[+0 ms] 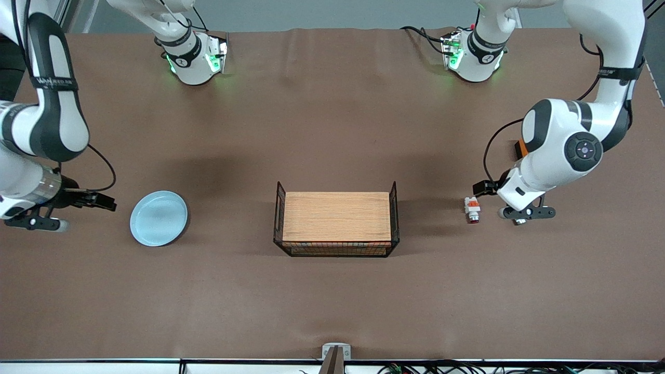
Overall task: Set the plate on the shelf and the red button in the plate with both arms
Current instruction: 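Reach the right gripper to the blue plate while the left gripper reaches the red button, then grasp the plate rim with the right gripper while the left gripper grasps the button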
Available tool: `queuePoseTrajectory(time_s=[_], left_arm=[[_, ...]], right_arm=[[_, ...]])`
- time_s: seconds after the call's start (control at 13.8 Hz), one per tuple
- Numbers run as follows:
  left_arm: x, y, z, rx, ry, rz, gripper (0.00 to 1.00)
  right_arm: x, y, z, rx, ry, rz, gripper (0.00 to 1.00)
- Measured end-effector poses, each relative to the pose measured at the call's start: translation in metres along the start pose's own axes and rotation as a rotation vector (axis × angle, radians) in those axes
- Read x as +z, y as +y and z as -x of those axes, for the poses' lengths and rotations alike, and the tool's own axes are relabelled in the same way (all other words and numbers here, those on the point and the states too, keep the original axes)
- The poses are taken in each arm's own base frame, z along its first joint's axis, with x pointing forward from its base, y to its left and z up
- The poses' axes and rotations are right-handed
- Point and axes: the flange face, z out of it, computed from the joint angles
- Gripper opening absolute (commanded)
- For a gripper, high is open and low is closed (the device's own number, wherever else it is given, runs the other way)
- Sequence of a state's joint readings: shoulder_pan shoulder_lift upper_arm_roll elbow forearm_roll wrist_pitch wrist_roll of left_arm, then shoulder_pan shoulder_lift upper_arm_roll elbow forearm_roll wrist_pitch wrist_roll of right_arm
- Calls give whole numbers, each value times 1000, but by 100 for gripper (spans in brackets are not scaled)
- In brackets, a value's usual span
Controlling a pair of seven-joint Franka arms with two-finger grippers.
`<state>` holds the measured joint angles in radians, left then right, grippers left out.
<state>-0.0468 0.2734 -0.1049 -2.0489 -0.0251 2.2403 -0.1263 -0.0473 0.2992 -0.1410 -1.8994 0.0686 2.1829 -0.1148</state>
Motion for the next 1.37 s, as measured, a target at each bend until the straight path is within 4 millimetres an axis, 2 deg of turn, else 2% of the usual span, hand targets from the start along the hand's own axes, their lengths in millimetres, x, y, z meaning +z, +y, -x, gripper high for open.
queuePoseTrajectory(time_s=[0.22, 0.51, 0.72, 0.87, 1.08, 1.37], left_arm=[[29, -1, -3, -6, 3, 5, 100], [63, -2, -9, -15, 8, 11, 100], [88, -2, -9, -18, -11, 12, 100], [101, -2, -11, -19, -10, 15, 100], [118, 1, -13, -14, -4, 18, 99], [118, 3, -17, -12, 3, 21, 78]], right_arm=[[36, 16, -5, -26, 22, 4, 100], [86, 37, -5, -47, 28, -101, 100], [119, 50, -4, -60, 39, -112, 100], [134, 52, -4, -58, 34, -105, 99], [146, 48, -3, -63, 28, -103, 97], [156, 46, -2, -65, 12, -105, 93]])
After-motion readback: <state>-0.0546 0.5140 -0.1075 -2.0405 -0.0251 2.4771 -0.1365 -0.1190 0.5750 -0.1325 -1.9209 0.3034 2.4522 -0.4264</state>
